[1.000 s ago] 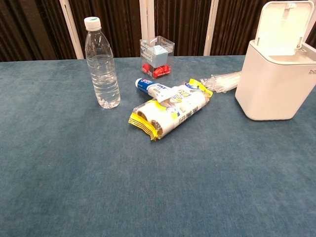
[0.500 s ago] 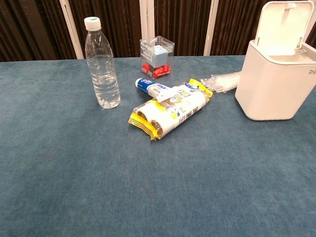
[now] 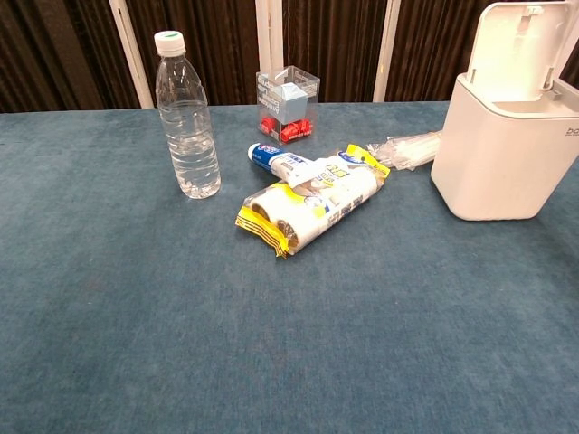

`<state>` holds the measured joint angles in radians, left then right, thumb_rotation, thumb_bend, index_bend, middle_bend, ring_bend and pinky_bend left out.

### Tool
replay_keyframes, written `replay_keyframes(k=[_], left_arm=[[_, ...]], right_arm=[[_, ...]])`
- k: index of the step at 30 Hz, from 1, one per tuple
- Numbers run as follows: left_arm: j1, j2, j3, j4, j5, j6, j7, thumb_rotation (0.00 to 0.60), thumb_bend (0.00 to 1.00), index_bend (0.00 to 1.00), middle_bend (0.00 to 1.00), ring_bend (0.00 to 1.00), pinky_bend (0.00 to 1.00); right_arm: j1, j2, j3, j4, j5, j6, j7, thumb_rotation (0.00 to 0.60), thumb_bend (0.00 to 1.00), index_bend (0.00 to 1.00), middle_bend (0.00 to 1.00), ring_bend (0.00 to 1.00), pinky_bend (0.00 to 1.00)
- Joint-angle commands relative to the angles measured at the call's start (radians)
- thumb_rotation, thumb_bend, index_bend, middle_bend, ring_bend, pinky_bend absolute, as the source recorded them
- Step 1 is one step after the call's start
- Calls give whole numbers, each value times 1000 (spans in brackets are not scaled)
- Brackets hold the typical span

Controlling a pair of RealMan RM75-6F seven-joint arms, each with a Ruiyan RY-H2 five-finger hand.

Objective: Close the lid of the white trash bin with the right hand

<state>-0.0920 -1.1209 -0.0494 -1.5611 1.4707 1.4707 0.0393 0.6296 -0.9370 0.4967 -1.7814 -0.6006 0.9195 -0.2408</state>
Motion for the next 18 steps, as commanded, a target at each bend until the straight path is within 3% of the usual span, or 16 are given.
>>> replay_keyframes(k=[1, 4, 12, 18], left_arm=[[0, -1, -1, 3, 2, 4, 7, 600, 0, 0, 0, 0, 0], [1, -6, -3, 12, 8, 16, 17, 600, 0, 0, 0, 0, 0], [2, -8, -4, 18, 5, 17, 13, 600, 0, 0, 0, 0, 0], [3, -7, -2, 20, 6, 17, 7, 600, 0, 0, 0, 0, 0]], right_arm=[[100, -14, 13, 50, 149, -78, -53, 600, 715, 0, 822, 932, 821], [162, -28, 5, 79, 254, -105, -78, 600, 715, 37, 826, 935, 821], [261, -72, -46, 144, 409, -102, -146, 600, 718, 321, 827, 935, 821], [291, -87, -78, 155, 463, -87, -175, 600, 719, 381, 827, 935, 821]])
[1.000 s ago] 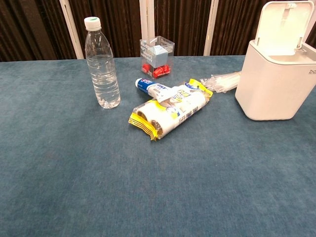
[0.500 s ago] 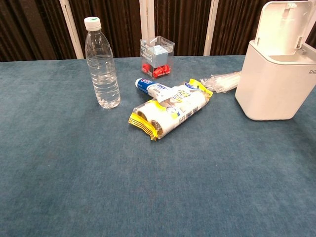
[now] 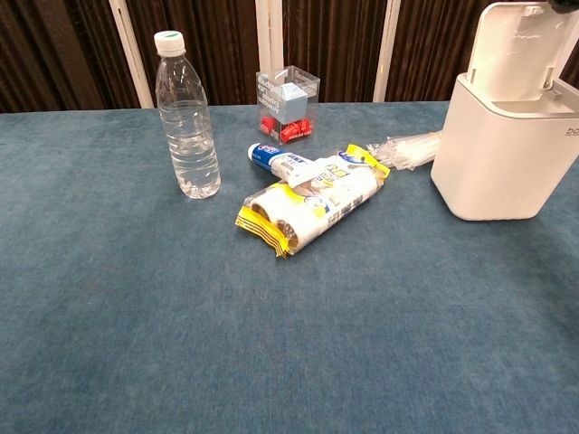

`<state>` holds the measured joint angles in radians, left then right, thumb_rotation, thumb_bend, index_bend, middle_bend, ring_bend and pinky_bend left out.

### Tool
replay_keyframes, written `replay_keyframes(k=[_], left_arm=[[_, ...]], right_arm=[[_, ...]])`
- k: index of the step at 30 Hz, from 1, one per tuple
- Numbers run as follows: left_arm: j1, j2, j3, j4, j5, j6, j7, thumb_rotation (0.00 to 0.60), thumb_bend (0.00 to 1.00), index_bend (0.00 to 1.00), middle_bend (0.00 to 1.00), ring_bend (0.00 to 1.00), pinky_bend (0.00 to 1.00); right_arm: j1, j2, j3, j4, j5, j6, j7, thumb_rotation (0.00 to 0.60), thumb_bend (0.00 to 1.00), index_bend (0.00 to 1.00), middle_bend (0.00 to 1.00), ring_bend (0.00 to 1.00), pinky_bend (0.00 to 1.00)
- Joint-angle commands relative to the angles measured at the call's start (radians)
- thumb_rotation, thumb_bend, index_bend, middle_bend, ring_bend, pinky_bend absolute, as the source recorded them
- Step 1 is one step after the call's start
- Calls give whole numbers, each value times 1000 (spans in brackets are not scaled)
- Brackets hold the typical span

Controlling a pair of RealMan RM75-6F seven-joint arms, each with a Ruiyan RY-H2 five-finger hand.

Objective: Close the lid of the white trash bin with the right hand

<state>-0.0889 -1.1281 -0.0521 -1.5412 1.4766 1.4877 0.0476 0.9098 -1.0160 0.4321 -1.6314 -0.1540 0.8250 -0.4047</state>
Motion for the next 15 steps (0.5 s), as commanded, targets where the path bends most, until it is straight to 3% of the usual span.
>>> replay_keyframes(k=[1, 9, 15], left_arm=[[0, 1, 0, 0, 1, 0, -2, 600, 0, 0, 0, 0, 0], [1, 1, 2, -3, 7, 5, -2, 600, 0, 0, 0, 0, 0], [0, 2, 5, -5, 11, 3, -1, 600, 0, 0, 0, 0, 0]], right_arm=[[15, -10, -18, 5, 25, 10, -14, 600, 719, 381, 827, 935, 821], [27, 2, -42, -17, 55, 29, -28, 600, 720, 381, 827, 935, 821], [12, 45, -51, -110, 42, 59, -22, 600, 719, 381, 827, 935, 821]])
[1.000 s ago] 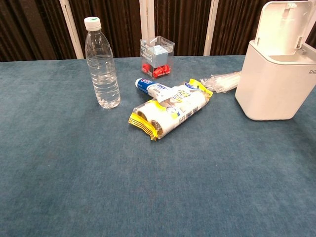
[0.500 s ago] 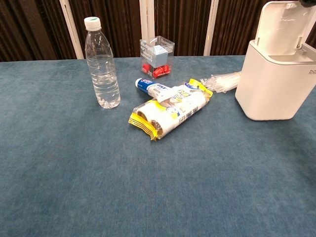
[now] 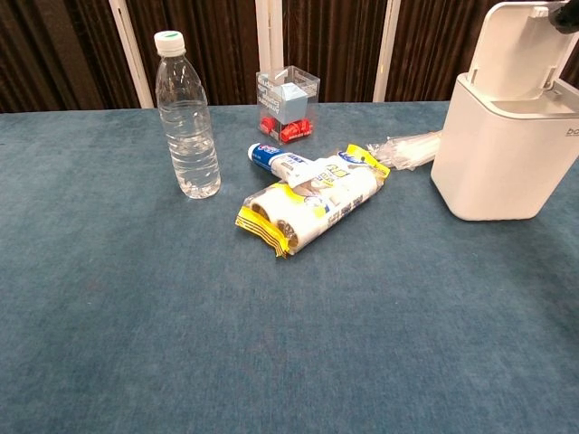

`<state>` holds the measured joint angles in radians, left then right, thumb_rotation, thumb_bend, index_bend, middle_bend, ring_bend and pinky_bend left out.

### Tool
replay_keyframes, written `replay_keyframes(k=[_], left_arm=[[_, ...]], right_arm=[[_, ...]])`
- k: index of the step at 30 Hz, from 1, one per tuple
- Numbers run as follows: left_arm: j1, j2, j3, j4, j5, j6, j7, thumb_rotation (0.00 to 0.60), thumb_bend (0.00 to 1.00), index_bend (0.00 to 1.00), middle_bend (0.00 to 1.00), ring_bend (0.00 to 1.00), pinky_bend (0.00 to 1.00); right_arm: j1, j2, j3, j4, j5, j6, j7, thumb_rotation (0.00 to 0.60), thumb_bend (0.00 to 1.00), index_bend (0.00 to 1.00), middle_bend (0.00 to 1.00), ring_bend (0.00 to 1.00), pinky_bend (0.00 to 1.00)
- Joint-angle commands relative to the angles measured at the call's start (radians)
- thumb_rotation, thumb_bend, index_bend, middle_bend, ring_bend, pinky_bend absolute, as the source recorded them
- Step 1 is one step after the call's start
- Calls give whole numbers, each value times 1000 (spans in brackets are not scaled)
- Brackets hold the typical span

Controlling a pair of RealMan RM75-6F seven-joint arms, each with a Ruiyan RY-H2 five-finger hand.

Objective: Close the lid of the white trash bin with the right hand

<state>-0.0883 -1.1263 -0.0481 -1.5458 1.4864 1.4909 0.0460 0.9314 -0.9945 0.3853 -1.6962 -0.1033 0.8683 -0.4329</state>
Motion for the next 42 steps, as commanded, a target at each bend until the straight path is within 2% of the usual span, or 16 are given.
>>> replay_keyframes(k=[1, 17, 30, 42], left_arm=[[-1, 0, 1, -2, 4, 1, 1, 600, 0, 0, 0, 0, 0], [-2, -1, 4, -4, 16, 6, 4, 600, 0, 0, 0, 0, 0], [-1, -2, 5, -7, 19, 10, 9, 600, 0, 0, 0, 0, 0], [0, -1, 7, -9, 29, 17, 11, 600, 0, 0, 0, 0, 0]], right_arm=[[-15, 32, -6, -64, -12, 21, 10, 600, 719, 381, 827, 935, 821], [-80, 108, -30, -228, -83, 52, 74, 600, 721, 381, 827, 935, 821], [-116, 143, -47, -296, -144, 60, 121, 600, 721, 381, 827, 935, 821], [-143, 146, -90, -343, -202, 69, 132, 600, 721, 381, 827, 935, 821]])
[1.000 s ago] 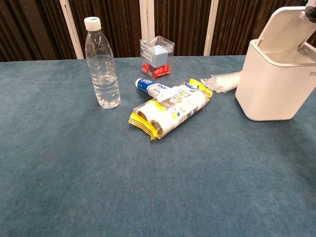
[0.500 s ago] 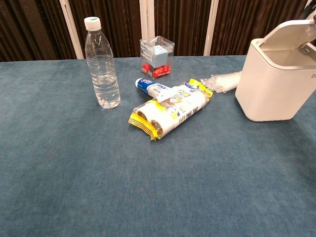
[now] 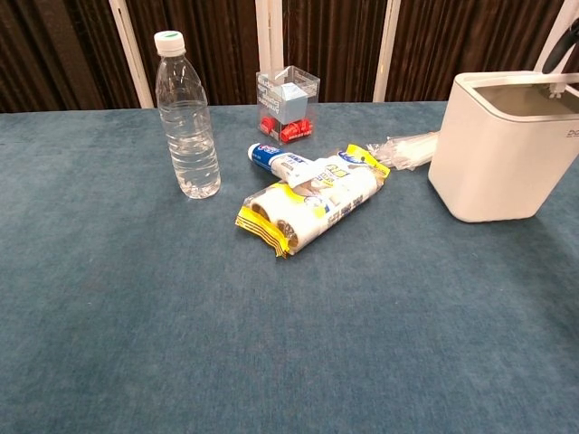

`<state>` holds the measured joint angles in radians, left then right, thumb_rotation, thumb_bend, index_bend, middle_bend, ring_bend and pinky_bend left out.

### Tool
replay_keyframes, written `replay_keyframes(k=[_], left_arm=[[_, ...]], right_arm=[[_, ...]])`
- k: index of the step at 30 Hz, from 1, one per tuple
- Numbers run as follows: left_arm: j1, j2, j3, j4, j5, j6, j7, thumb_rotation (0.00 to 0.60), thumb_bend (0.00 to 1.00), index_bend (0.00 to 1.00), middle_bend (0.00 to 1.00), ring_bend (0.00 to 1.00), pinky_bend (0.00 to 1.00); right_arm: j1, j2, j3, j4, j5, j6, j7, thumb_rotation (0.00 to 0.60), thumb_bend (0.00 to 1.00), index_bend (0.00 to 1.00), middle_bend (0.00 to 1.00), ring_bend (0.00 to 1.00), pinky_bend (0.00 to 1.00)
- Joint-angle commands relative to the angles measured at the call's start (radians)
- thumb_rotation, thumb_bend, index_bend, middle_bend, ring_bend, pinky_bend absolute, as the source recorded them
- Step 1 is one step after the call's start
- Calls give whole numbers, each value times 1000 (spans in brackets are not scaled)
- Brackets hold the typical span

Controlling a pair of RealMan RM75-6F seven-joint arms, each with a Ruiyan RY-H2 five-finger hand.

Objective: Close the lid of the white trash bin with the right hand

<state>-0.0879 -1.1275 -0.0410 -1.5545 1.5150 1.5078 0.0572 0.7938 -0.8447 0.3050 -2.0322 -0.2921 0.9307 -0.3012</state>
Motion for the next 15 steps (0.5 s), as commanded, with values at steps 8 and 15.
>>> replay_keyframes(k=[8, 15], left_arm=[[0, 2, 4, -3, 13, 5, -1, 600, 0, 0, 0, 0, 0], [-1, 2, 6, -6, 15, 4, -3, 600, 0, 0, 0, 0, 0]], right_arm=[[-20, -34, -28, -13, -52, 29, 18, 600, 722, 381, 827, 935, 821], [-27, -77, -35, 14, -86, 64, 35, 600, 721, 381, 827, 935, 821]])
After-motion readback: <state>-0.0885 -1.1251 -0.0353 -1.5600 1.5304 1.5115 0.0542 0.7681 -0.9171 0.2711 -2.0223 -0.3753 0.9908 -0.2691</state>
